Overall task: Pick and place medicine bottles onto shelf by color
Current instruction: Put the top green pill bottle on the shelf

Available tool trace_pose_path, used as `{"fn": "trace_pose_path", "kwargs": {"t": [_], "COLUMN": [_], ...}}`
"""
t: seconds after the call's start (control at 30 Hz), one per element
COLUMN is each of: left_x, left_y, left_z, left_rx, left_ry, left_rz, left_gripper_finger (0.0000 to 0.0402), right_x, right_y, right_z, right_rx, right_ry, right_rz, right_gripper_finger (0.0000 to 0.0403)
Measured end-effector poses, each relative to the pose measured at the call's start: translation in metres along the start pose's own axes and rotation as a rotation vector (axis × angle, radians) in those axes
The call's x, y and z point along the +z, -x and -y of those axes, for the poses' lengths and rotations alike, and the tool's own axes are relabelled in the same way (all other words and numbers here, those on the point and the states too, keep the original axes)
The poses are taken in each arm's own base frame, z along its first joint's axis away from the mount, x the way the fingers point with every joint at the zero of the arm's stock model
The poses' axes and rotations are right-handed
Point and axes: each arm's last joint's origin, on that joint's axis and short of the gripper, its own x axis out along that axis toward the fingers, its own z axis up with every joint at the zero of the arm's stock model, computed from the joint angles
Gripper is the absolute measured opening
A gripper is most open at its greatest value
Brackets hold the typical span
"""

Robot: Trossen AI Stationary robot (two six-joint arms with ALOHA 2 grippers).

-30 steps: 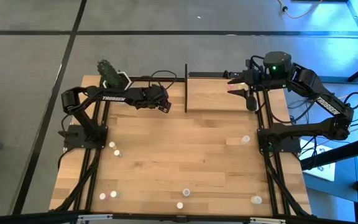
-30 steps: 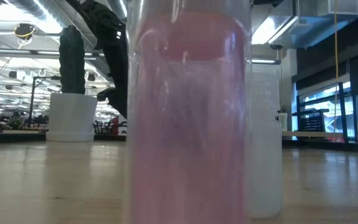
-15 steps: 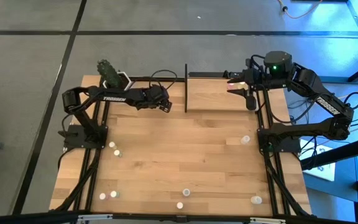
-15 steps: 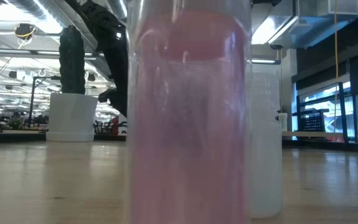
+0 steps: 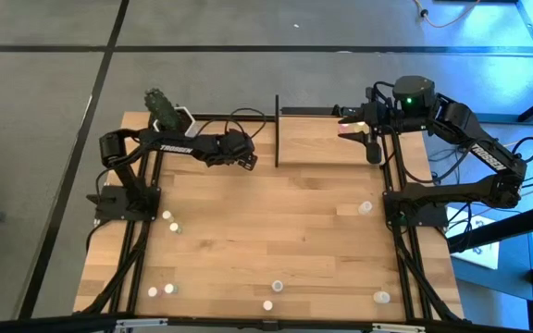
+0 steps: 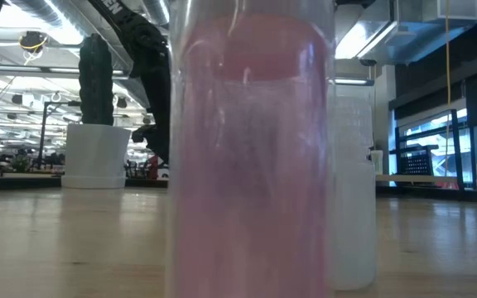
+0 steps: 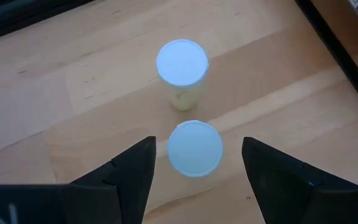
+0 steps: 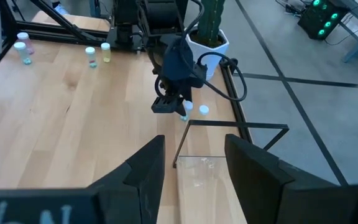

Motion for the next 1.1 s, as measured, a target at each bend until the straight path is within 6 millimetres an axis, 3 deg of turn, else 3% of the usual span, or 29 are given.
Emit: {"fn": "trace_pose_path", "kwargs": {"t": [0.77,1.1], "left_x": [-0.0013,-0.0061], "left_y": [0.0002,0.0032], "left_z": [-0.0003,0.0048], "left_rx": [-0.003,-0.022], "left_ry": [-0.007,-0.027], "left_rz": [-0.019,-0.030], "left_gripper_finger": [0.0127,0.0115], "right_x": [-0.0001,-0.0001], "right_y": [0.0000,0.0000], "right_z": [0.0000,0.0000], "right_rx": [0.000,0.000], "right_ry": [-0.001,-0.001], "right_rz": [-0.001,-0.002], "right_gripper_finger": [0.0170,0.0170]}}
